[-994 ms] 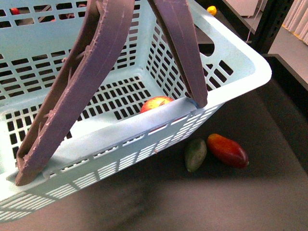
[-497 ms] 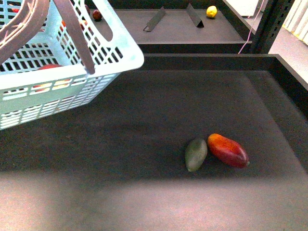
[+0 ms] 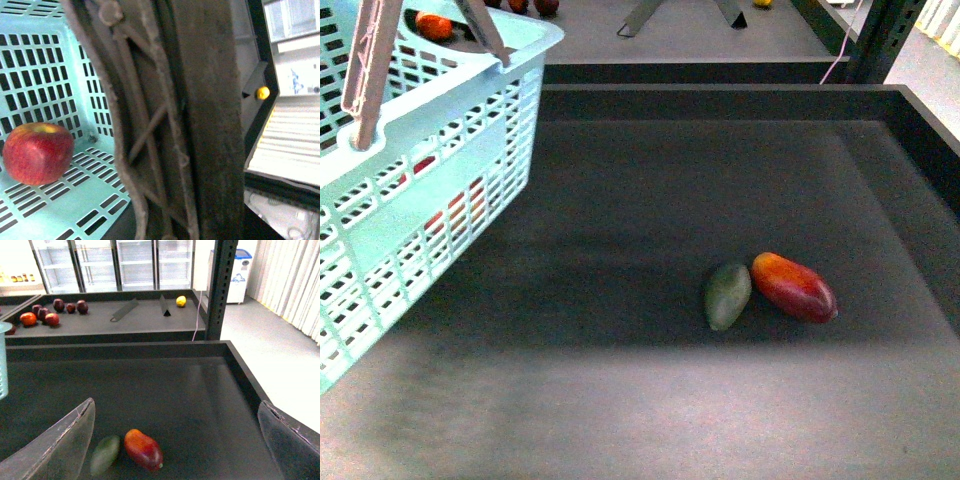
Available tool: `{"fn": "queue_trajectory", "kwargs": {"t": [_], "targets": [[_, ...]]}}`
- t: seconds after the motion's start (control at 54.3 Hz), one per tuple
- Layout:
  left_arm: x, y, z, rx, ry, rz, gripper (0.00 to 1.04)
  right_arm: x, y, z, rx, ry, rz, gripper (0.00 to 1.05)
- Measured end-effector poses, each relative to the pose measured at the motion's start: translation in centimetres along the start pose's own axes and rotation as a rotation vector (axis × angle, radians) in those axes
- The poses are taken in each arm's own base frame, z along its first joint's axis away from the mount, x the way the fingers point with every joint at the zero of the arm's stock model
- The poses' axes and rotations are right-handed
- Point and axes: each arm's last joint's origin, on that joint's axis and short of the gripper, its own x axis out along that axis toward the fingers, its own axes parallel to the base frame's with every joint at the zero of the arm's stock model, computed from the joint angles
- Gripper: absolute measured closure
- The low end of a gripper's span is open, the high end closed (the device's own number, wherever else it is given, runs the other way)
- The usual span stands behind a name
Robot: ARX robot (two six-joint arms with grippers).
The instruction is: Pick apple with right arm and hold basket with left
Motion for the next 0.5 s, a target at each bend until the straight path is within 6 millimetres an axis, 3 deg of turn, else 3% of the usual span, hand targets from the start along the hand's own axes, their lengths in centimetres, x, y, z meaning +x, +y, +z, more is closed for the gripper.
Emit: {"fn": "queue_trajectory", "kwargs": {"t": [0.313,0.497], "targets": [[1.5,1.1,1.4,-0.099,-0.047,0.018,0.89,0.0,0.0,0.0,0.0,0.0,0.0,0.09],[3.8,2.3,1.3,-0.157,-0.052,0.031,0.89,0.0,0.0,0.0,0.0,0.0,0.0,0.09]]}}
